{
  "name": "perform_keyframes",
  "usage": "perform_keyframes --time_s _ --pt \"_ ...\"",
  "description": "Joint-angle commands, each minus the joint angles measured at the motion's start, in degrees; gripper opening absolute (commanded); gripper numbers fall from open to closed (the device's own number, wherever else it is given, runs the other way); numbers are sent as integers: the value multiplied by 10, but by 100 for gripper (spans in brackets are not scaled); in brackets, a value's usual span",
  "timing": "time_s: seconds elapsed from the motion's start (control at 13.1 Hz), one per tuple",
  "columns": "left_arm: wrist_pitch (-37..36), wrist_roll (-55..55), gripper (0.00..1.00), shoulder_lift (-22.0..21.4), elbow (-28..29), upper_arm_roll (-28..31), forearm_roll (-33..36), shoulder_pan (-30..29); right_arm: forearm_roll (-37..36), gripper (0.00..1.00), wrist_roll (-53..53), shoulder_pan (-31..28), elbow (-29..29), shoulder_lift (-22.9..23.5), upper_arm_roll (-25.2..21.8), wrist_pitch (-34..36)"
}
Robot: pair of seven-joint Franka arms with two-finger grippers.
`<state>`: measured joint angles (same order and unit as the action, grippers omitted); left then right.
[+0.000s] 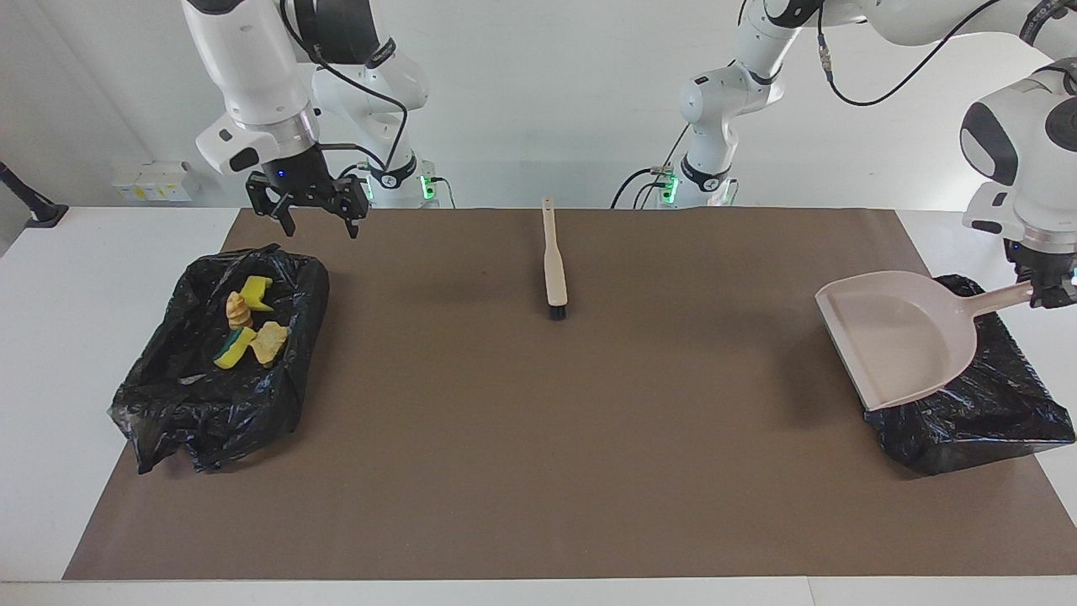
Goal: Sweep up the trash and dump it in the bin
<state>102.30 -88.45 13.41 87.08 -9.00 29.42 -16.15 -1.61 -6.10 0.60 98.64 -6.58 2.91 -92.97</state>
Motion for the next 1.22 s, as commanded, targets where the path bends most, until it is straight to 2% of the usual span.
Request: perform_keyframes --time_s 0.0,0.31,0.54,0.69,0.92,1.15 --pt "-6 140 0 -37 62 6 -88 17 1 100 18 -32 -41 -2 5 40" --pt "-11 315 0 -33 89 6 -130 62 4 100 22 -44 -36 -8 -18 44" --pt "-15 455 0 -25 103 6 -176 96 12 100 110 -46 -33 -13 -24 47" --pt "-7 582 0 -23 115 6 -212 124 13 100 123 -48 -29 -16 -28 59" --pt "-6 738 0 -12 115 6 -249 190 11 100 119 -47 -14 -16 -28 54" --pt "-3 833 0 -5 110 6 -284 249 8 100 119 -48 -19 -13 -28 57"
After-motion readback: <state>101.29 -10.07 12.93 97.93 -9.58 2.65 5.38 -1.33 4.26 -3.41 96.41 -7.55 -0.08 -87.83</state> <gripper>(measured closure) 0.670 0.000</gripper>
